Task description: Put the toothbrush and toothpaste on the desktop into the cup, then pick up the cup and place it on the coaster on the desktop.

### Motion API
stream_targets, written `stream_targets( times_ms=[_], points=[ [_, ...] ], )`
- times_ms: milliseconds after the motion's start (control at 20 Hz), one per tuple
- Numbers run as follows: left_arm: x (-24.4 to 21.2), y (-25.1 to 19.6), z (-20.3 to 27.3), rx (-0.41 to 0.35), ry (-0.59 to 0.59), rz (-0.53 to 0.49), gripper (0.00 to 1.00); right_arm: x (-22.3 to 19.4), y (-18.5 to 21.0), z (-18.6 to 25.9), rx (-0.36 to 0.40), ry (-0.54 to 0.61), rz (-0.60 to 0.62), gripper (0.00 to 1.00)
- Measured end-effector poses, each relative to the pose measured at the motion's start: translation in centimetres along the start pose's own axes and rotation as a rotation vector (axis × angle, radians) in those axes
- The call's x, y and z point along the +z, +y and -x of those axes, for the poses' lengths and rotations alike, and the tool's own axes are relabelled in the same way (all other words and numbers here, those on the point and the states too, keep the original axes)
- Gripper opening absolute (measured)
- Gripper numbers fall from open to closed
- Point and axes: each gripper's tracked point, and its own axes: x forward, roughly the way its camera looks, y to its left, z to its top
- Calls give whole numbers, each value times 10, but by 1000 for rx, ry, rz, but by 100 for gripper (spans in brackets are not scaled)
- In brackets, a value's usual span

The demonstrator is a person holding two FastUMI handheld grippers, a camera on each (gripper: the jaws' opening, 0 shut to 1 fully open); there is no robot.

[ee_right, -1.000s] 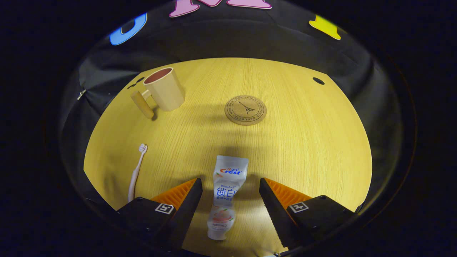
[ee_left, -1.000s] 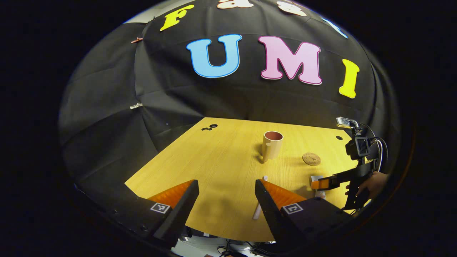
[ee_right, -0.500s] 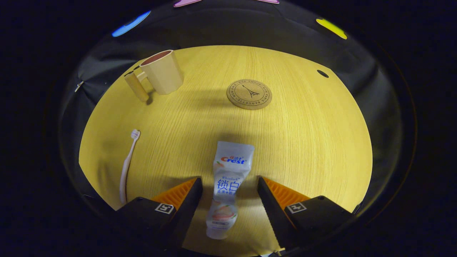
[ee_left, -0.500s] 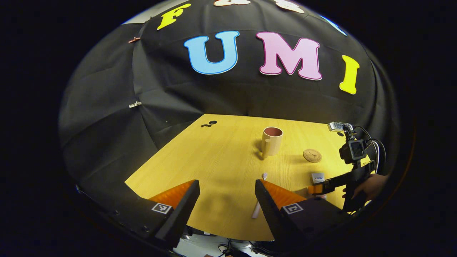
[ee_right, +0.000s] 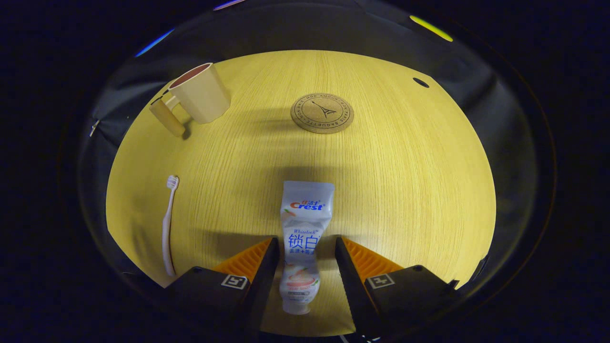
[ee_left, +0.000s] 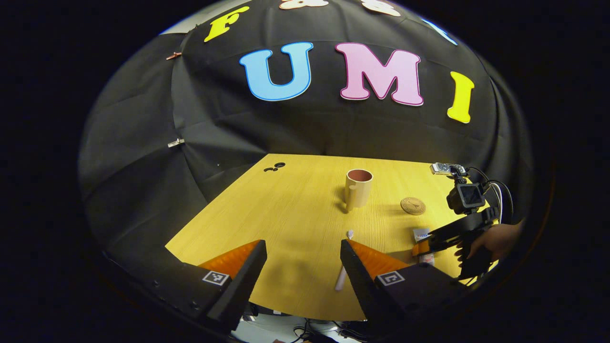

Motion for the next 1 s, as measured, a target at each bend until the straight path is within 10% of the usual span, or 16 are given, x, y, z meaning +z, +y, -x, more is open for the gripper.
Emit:
stream_targets(
  times_ms=[500,1000],
  points=[
    [-6,9,-1,16,6,26,97,0,-2,-1,15,80,-38,28],
    [-19,-14,-29,-93,59,34,96,4,-30,29,110,-7,-91,33]
  ],
)
